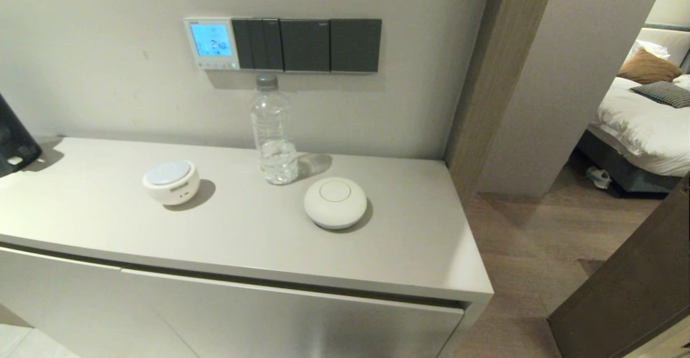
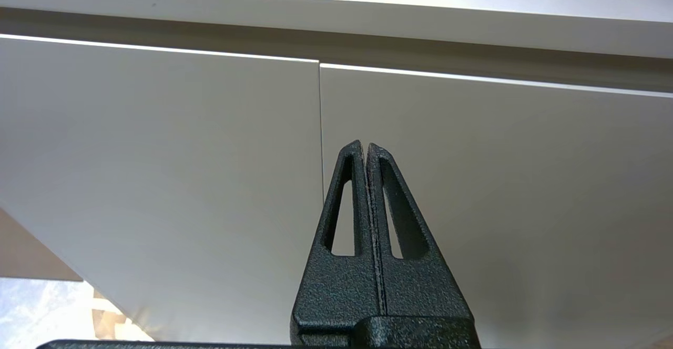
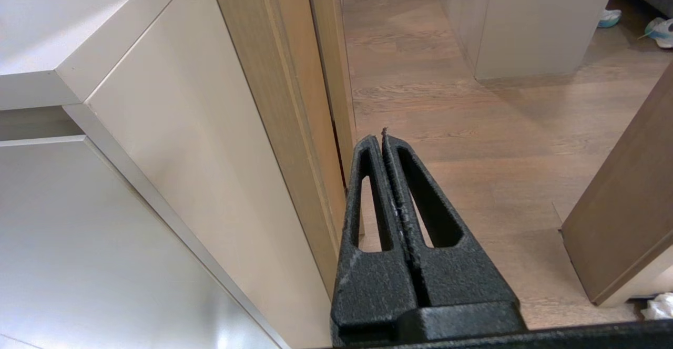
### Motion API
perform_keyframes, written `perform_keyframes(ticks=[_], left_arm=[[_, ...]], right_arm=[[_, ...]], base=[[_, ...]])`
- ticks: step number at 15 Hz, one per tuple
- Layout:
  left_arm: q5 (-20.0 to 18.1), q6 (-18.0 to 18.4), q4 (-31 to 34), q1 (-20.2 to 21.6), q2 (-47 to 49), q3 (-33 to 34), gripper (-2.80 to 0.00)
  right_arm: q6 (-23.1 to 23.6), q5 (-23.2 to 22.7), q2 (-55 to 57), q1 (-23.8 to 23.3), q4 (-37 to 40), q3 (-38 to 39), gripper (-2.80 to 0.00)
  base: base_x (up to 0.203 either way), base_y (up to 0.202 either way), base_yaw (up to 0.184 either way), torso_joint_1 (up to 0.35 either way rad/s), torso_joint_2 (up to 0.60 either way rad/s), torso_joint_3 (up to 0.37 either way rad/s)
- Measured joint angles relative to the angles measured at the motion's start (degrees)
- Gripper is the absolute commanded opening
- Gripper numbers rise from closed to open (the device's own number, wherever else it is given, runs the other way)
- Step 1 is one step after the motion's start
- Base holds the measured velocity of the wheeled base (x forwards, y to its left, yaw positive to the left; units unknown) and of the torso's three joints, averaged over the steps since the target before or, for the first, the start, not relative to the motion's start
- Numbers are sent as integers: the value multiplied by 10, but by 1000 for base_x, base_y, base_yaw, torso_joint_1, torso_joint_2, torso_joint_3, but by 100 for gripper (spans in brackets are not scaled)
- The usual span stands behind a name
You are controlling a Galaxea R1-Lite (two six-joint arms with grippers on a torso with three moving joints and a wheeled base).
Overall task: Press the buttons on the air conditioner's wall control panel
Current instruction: Turn off the central air conditioner
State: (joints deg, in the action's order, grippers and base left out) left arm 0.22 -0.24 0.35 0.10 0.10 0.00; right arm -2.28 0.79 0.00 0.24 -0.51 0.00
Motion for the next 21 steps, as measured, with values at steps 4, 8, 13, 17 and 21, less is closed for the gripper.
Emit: perform_keyframes(ticks=[4, 8, 13, 17, 21], left_arm=[[-1, 0, 0, 0, 0, 0, -280], [-1, 1, 0, 0, 0, 0, -280], [-2, 3, 1, 0, -1, 0, -280], [-2, 5, 0, 1, -1, 0, -280], [0, 7, 1, 1, -1, -1, -280]], right_arm=[[0, 0, 0, 0, 0, 0, -280], [0, 0, 0, 0, 0, 0, -280], [0, 0, 0, 0, 0, 0, -280], [0, 0, 0, 0, 0, 0, -280], [0, 0, 0, 0, 0, 0, -280]], base=[[0, 0, 0, 0, 0, 0], [0, 0, 0, 0, 0, 0], [0, 0, 0, 0, 0, 0], [0, 0, 0, 0, 0, 0], [0, 0, 0, 0, 0, 0]])
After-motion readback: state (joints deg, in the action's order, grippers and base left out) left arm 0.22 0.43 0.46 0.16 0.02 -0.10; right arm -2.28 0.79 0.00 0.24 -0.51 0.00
